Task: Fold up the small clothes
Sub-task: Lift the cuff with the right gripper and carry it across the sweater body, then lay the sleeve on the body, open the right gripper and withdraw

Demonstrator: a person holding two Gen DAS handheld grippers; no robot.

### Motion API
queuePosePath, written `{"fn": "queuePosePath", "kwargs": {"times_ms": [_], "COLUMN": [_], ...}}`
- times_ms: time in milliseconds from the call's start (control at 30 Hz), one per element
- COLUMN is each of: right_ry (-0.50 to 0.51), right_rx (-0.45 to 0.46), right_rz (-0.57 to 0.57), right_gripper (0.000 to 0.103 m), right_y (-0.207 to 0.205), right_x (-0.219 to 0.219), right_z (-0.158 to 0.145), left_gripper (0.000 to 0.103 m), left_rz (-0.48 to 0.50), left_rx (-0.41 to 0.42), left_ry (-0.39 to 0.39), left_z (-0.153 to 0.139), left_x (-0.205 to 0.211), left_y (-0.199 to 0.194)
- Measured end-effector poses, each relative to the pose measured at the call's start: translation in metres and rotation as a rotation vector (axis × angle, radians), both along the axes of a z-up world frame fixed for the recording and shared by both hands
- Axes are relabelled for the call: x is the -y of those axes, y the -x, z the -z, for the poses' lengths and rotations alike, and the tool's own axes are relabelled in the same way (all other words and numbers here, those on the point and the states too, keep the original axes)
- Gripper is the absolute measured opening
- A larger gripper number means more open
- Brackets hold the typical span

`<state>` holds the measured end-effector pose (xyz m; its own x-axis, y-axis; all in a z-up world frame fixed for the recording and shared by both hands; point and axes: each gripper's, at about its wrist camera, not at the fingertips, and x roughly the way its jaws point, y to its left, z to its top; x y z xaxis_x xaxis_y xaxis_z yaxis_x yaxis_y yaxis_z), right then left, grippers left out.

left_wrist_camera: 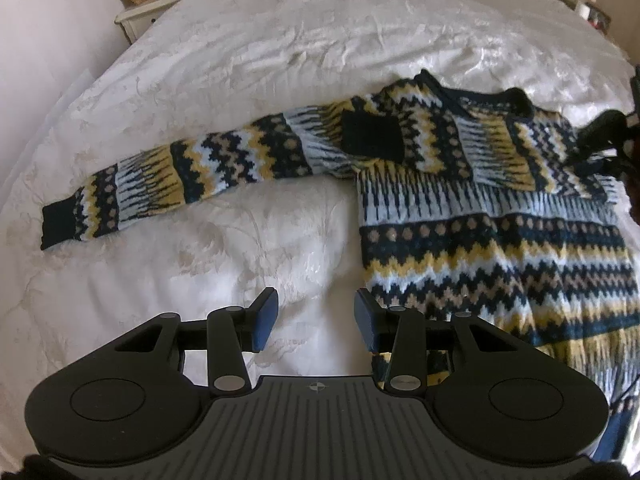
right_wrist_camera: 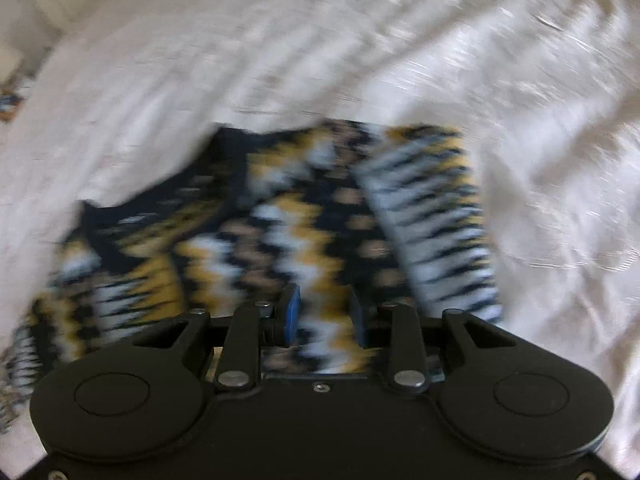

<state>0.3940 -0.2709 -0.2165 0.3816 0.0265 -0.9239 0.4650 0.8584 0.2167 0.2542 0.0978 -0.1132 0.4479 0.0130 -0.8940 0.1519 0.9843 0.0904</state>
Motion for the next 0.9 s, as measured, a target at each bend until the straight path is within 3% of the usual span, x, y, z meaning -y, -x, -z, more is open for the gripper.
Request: {"fn": "queuePosePath", "kwargs": {"times_ms": [67, 200, 367, 533, 800, 900], "right_ry": [0.035, 0.107, 0.112, 0.030, -0.008, -0.042], "right_rx": [-0.035, -0.059, 0.018, 0.083, 0.009, -0.017], "right_rz": [0.039, 0.076, 0.033, -0.038, -0.083, -0.063], "right_gripper": [0.025, 0.025, 0.040, 0.052, 0.052, 0.058], "right_y": [0.004, 0.011, 0.034, 0.096, 0.206, 0.240], "right_x": [0.014, 0.028, 0.022, 0.009, -0.003, -0.001], "right_z": [0.010, 0.014, -0.008, -0.031, -0.021, -0.013], "left_gripper": [0.041, 0.041, 0.041, 0.041, 0.041, 0.041], "left_rz": [-0.002, 0.008, 0.033, 0.084, 0.166, 0.156], "left_rx": [-0.008, -0.008, 0.008, 0.012, -0.040, -0.068], "left_ry": [-0.008, -0.017, -0.008, 0.012, 0.006, -0.013], "left_z": [0.002, 0.001, -0.003, -0.004, 0.016, 0.030], "left_x": [0.002, 0.008, 0.020, 0.033, 0.047, 0.049], "left_y": [-0.002, -0.004, 0.001, 0.018, 0.059, 0.072]}}
